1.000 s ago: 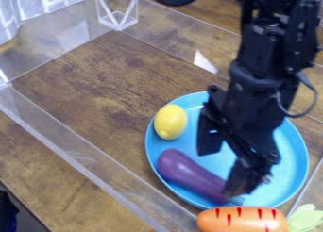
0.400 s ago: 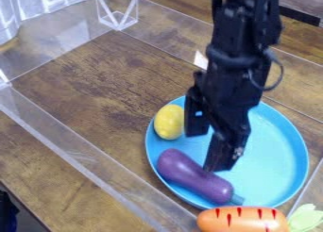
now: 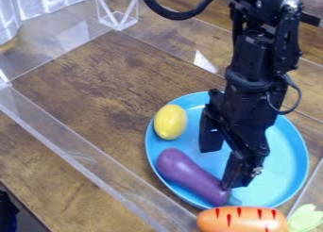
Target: Put the purple eggplant on the blue tray
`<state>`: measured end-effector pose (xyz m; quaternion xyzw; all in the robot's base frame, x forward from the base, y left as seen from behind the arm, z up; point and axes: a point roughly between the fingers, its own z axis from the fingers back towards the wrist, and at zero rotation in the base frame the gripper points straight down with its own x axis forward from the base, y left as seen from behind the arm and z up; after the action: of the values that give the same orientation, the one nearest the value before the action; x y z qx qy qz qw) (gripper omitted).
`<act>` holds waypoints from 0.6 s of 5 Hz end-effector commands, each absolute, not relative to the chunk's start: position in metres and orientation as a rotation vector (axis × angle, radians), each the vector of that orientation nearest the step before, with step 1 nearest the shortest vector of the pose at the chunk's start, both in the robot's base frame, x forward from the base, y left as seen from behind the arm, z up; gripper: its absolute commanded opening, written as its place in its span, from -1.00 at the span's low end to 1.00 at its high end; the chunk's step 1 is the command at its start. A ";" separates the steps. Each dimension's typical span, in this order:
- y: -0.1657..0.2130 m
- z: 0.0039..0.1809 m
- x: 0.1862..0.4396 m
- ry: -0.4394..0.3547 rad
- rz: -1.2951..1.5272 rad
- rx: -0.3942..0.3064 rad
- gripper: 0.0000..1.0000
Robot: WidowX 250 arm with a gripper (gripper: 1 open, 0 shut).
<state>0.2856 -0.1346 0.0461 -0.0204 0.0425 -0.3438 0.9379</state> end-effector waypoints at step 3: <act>-0.144 0.082 0.289 0.082 -0.726 -0.049 1.00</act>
<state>0.2789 -0.1408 0.0607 -0.0209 0.0781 -0.3550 0.9314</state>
